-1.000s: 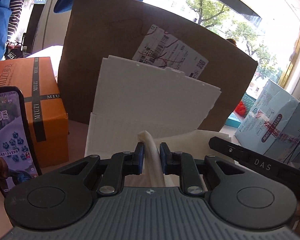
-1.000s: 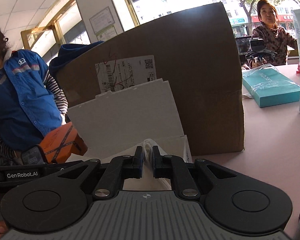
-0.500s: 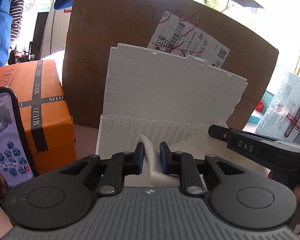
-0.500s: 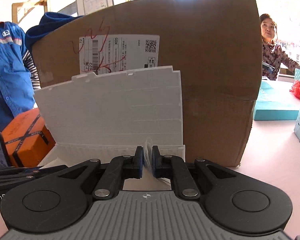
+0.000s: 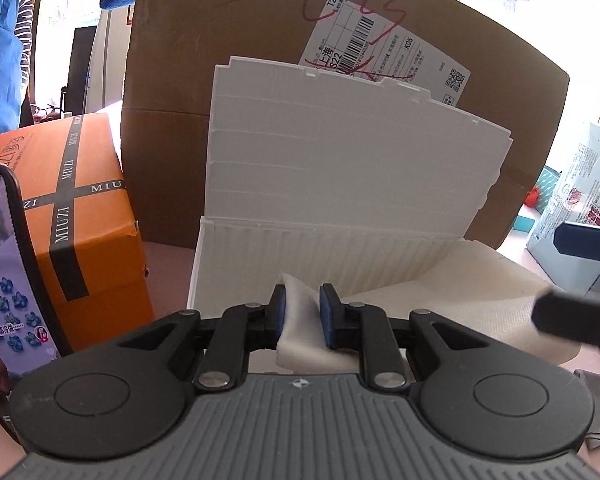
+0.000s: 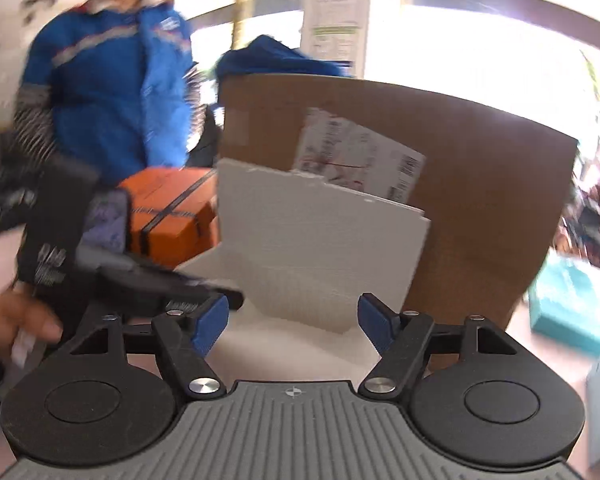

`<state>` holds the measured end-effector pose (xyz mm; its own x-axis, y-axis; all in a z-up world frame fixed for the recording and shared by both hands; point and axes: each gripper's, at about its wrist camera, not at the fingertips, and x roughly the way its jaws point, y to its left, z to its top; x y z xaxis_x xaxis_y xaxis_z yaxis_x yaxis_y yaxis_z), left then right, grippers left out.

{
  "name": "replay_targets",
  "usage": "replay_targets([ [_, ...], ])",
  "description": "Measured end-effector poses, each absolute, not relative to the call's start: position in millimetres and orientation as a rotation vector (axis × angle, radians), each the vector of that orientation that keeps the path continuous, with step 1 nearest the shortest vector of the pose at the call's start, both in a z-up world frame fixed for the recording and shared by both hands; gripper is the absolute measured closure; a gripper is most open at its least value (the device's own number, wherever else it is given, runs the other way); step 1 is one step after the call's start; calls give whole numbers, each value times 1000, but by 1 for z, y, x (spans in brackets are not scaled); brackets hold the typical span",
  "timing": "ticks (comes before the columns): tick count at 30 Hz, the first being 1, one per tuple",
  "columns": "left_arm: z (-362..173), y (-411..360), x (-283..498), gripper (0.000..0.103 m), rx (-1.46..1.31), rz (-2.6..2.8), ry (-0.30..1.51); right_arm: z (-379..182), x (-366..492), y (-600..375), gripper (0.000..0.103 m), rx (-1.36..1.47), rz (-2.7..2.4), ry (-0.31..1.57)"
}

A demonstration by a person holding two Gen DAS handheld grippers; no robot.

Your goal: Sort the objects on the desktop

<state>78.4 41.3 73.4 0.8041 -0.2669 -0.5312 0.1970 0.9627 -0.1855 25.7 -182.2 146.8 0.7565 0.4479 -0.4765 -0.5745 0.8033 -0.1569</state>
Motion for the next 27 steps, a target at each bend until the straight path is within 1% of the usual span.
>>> replay_targets([
  [1, 73, 41, 78, 87, -124, -249, 586, 146, 23, -177, 41, -377, 596, 447],
  [2, 73, 41, 78, 87, -122, -249, 585, 145, 22, -172, 51, -428, 609, 469],
  [3, 74, 41, 78, 87, -121, -249, 584, 143, 25, -169, 64, -464, 607, 499],
  [4, 74, 40, 78, 87, -121, -249, 584, 140, 27, -165, 69, -503, 603, 527],
  [5, 74, 40, 78, 87, -119, -249, 585, 137, 29, -160, 72, -549, 597, 553],
  [6, 74, 40, 79, 87, -116, -249, 585, 135, 30, -156, 72, -588, 591, 569],
  [8, 74, 40, 79, 87, -112, -249, 585, 134, 34, -154, 74, -611, 579, 575],
  [10, 74, 40, 79, 87, -111, -250, 585, 135, 37, -152, 78, -620, 570, 585],
  [12, 73, 40, 79, 87, -112, -250, 585, 132, 42, -151, 93, -626, 570, 595],
  [15, 74, 41, 81, 87, -115, -246, 587, 129, 45, -148, 98, -632, 560, 574],
  [20, 75, 44, 82, 87, -124, -229, 576, 128, 55, -137, 100, -657, 510, 527],
  [24, 76, 46, 83, 87, -127, -217, 568, 120, 74, -127, 100, -677, 495, 593],
  [27, 76, 48, 84, 87, -137, -208, 563, 117, 93, -125, 99, -580, 491, 685],
])
